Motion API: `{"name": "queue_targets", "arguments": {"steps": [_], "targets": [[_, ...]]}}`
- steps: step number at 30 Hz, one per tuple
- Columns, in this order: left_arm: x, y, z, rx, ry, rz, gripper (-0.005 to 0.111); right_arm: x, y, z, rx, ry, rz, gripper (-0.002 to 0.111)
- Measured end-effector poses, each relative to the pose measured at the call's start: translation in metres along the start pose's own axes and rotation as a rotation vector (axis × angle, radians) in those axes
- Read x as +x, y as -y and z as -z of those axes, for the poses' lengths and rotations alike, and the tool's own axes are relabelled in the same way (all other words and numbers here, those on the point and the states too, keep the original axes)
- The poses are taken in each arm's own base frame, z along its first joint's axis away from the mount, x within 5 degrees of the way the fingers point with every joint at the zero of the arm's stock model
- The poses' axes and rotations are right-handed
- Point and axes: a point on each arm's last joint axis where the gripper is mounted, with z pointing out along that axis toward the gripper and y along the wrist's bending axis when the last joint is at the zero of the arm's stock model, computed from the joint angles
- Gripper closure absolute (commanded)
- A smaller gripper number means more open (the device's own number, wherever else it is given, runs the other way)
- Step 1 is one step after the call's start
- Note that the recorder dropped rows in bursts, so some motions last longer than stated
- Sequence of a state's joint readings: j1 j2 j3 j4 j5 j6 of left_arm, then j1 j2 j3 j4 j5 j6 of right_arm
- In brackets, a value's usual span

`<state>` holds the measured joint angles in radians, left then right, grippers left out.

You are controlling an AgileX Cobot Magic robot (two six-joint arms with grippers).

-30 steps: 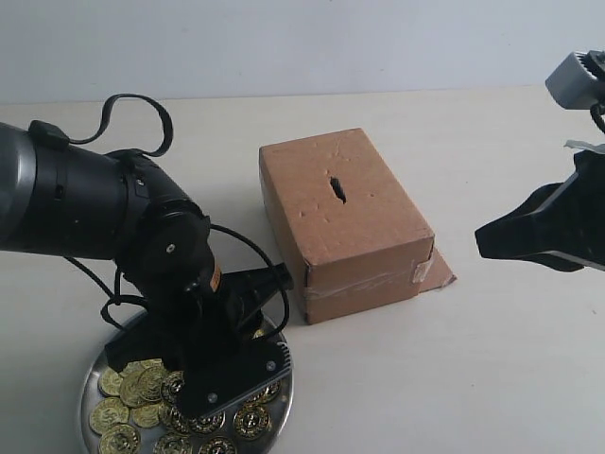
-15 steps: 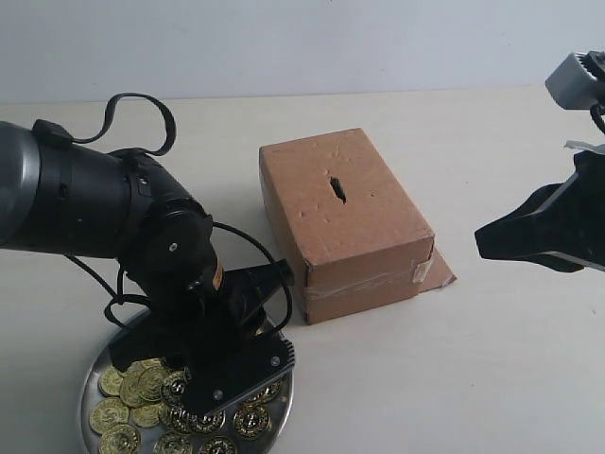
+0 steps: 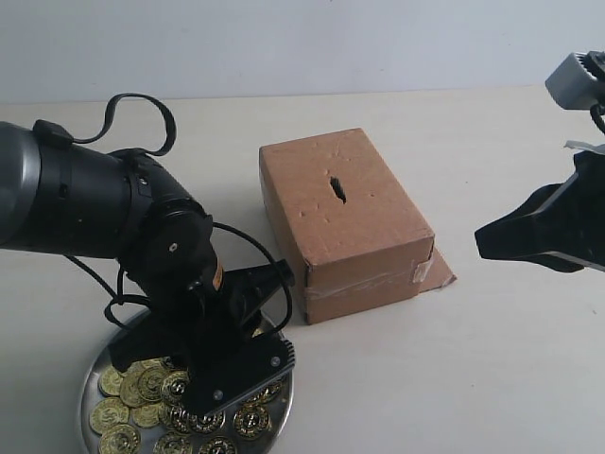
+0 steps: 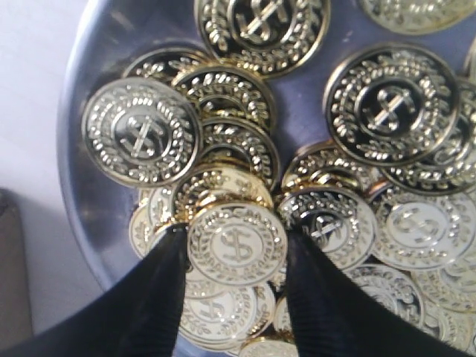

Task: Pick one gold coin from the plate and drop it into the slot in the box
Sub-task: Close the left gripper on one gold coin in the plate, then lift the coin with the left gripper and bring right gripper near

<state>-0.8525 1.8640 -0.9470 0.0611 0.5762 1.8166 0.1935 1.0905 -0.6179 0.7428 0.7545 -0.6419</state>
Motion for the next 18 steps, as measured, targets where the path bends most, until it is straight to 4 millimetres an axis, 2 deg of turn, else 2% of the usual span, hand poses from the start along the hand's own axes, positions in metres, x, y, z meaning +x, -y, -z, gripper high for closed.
{"name": "queue_targets", "arguments": {"steps": [12, 18], "targets": [[0.001, -0.002, 0.004, -0.024, -0.006, 0.068, 0.072, -0.001, -0.001, 0.000, -0.014, 0.010, -0.018, 0.108], [0.002, -0.004, 0.033, -0.117, -0.023, 0.203, 0.072, -0.002, -0.003, 0.000, -0.037, 0.021, -0.042, 0.108]]}}
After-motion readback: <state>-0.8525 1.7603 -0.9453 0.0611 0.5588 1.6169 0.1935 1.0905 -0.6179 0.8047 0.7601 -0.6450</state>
